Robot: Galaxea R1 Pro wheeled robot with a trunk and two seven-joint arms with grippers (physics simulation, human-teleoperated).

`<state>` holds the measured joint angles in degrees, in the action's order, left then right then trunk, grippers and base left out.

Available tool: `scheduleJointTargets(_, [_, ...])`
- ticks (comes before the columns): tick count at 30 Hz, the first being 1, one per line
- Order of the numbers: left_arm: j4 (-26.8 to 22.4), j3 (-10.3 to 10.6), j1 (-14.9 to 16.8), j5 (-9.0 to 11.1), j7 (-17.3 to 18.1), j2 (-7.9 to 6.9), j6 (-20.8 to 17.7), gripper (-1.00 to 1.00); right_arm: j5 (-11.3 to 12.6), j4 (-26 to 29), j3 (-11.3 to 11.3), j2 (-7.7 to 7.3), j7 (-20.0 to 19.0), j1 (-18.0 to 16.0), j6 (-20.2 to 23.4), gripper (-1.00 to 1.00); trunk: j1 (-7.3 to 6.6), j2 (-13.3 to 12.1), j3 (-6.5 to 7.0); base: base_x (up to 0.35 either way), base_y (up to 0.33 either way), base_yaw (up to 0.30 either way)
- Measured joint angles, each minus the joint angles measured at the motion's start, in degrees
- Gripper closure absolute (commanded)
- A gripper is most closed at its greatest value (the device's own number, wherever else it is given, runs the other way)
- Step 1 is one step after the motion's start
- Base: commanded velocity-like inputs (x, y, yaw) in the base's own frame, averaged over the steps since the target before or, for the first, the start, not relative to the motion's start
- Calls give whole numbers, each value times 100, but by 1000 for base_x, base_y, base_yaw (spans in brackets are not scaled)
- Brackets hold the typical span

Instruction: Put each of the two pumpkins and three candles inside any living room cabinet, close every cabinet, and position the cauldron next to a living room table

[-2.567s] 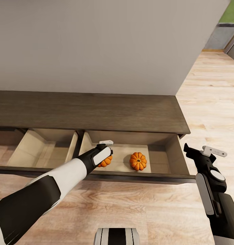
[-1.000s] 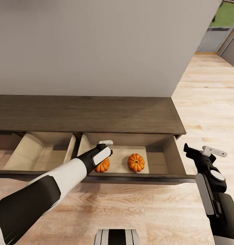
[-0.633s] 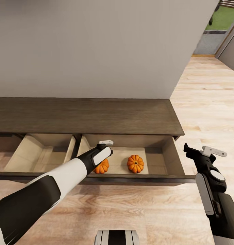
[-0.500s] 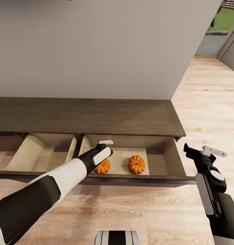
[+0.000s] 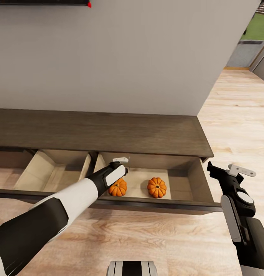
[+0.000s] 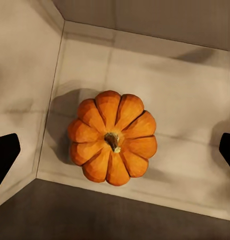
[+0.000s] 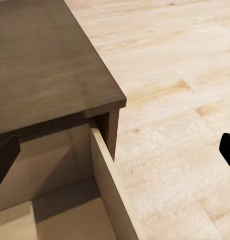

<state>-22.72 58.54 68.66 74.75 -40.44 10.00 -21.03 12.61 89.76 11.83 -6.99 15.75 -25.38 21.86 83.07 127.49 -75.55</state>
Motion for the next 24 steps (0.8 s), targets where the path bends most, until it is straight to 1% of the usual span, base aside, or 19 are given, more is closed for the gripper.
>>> scheduleJointTargets(1, [-84, -3, 0, 0, 0, 0, 94, -100, 0, -3, 0, 0, 1, 1, 0, -100, 0, 0, 1, 0, 0, 2])
scheduleJointTargets(3, [-274, 0, 0, 14, -94, 0, 544, -100, -2, -9, 3, 0, 2, 0, 0, -100, 0, 0, 1, 0, 0, 1])
scheduleJointTargets(5, [-342, 4, -1, 27, -175, 0, 699, -100, -1, -10, 5, -2, 4, 0, -2, -100, 0, 0, 1, 0, 0, 0])
scheduleJointTargets(7, [-497, 11, -1, 41, -360, 0, 913, -100, -5, -11, 5, -3, 9, 0, -7, -100, 0, 0, 1, 0, 0, 0])
scheduleJointTargets(10, [-626, 14, -8, 47, -417, 0, 976, -100, -7, -15, 3, -1, 11, 1, -8, -100, 0, 0, 1, 0, 0, 0])
scheduleJointTargets(12, [-704, 15, -68, 41, -435, 0, 991, -100, -8, -22, 3, -3, 11, 2, -9, -100, 0, 0, 1, 0, 0, 0])
scheduleJointTargets(14, [-940, 19, -191, 33, -470, 0, 1001, -100, -8, -34, 6, -7, 11, 1, -9, -100, 0, 0, 1, 0, 0, 0])
scheduleJointTargets(15, [-1197, 21, -226, 30, -528, -17, 1001, -100, -8, -39, 4, -7, 10, 4, -8, -100, 0, 0, 1, 0, 0, 0])
scheduleJointTargets(16, [-1419, 24, -244, 33, -591, -102, 999, -100, -8, -42, 3, -8, 10, 4, -9, -100, 0, 0, 1, 0, 0, 0])
scheduleJointTargets(17, [-1540, 26, -257, 37, -630, -152, 998, -100, -8, -43, 2, -8, 9, 3, -9, -100, 0, 0, 1, 0, 0, 0])
scheduleJointTargets(18, [-1788, 30, -302, 40, -721, -256, 996, -100, -8, -44, 2, -7, 8, 2, -9, -100, 0, 0, 1, 0, 0, 0])
scheduleJointTargets(19, [-1926, 32, -333, 42, -776, -313, 994, -100, -8, -44, 1, -6, 9, 2, -9, -100, 0, 0, 1, 0, 0, 0])
scheduleJointTargets(23, [-3069, 41, -577, 65, -1253, -732, 974, -100, -8, -52, 1, -1, 7, 2, -9, -100, 0, 0, 1, 0, 0, 0])
scheduleJointTargets(24, [-3212, 43, -603, 67, -1315, -781, 973, -100, -8, -52, 1, -1, 6, 2, -9, -100, 0, 0, 1, 0, 0, 0])
